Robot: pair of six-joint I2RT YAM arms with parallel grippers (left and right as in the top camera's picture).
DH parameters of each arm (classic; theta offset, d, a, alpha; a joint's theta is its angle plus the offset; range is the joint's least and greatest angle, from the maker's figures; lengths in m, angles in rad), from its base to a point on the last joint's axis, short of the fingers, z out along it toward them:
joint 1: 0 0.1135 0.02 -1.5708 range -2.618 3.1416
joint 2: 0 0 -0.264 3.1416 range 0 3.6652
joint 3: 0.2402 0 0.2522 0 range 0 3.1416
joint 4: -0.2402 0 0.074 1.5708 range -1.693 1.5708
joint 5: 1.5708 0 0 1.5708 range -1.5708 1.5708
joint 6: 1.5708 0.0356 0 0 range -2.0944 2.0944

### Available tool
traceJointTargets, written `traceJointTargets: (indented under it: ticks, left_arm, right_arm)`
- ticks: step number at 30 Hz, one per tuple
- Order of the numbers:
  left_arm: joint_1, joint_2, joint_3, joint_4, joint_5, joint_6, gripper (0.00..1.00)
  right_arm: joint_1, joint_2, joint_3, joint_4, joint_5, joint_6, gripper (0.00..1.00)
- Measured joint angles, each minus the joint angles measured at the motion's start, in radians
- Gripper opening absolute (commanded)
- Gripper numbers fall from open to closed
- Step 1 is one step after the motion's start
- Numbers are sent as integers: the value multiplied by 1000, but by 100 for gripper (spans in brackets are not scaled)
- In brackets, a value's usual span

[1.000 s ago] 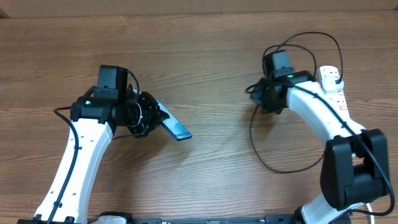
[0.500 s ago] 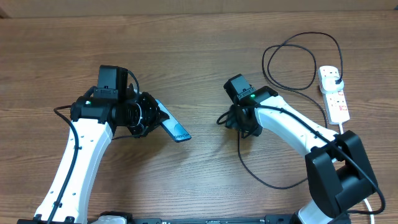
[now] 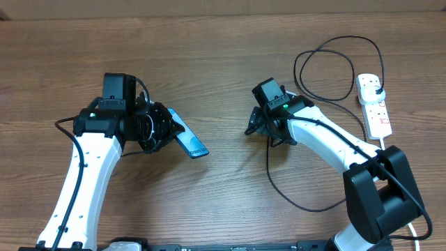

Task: Plug charger to phone and switch on socket
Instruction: 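Grasp the black cable near its USB-C plug with the right gripper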

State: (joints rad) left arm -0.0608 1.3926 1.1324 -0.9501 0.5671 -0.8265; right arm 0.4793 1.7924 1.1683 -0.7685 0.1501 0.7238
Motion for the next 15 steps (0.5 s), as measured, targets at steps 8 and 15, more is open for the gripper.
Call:
traceJointTargets:
  ticks: [8, 15]
  left_arm:
    - [0, 0, 0, 0, 0, 0, 9]
    - [0, 0, 0, 0, 11, 1, 8]
  right_arm:
    - [0, 25, 0, 7, 39, 2, 77]
    - [0, 113, 0, 3, 25, -26, 70]
